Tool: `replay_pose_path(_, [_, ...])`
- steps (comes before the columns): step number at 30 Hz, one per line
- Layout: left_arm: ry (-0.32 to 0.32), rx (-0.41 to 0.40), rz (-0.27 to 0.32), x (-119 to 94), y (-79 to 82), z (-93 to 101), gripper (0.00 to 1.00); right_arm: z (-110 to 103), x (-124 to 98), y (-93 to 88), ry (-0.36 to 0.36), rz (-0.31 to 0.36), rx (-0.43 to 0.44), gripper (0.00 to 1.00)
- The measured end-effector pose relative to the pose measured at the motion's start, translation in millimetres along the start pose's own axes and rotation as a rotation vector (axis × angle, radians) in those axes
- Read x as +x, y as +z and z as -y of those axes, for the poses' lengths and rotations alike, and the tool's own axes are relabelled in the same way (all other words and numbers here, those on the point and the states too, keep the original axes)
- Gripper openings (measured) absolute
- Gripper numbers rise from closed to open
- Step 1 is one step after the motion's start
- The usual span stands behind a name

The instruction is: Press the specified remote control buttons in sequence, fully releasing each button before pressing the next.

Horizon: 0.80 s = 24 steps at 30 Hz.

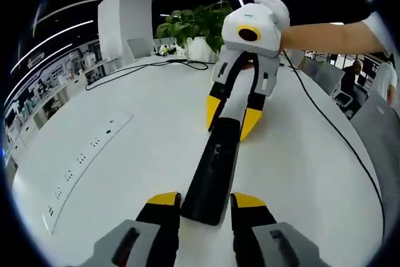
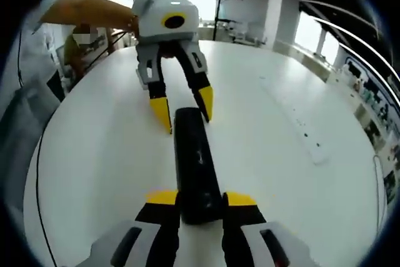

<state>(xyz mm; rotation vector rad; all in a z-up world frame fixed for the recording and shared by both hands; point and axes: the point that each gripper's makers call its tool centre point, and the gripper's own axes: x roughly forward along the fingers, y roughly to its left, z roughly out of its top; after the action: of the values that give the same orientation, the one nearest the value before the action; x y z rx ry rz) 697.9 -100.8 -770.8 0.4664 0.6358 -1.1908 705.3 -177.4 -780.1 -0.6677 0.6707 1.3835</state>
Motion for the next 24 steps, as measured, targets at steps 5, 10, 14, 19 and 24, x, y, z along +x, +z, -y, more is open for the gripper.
replay_pose_path(5, [-0.002, 0.02, -0.01, 1.2, -0.6, -4.2, 0.28, -0.3, 0.4, -1.4, 0.012, -0.024, 0.0, 0.23])
replay_pose_path(10, [-0.001, 0.058, -0.029, 3.0, 0.7, -5.8, 0.26, -3.0, 0.6, -1.7, 0.016, -0.055, -0.041, 0.21])
replay_pose_path(14, [-0.007, 0.084, -0.043, 2.7, 0.1, -2.5, 0.26, -6.8, -0.2, -2.9, 0.019, -0.071, -0.054, 0.2])
replay_pose_path(19, [-0.015, 0.073, -0.063, 3.3, 1.1, 14.2, 0.25, -21.8, -2.2, -2.0, 0.026, -0.085, -0.068, 0.2])
replay_pose_path(24, [-0.013, 0.065, -0.061, -2.9, 3.5, 38.0, 0.25, -40.0, -9.4, 1.7, 0.03, -0.082, -0.072, 0.19])
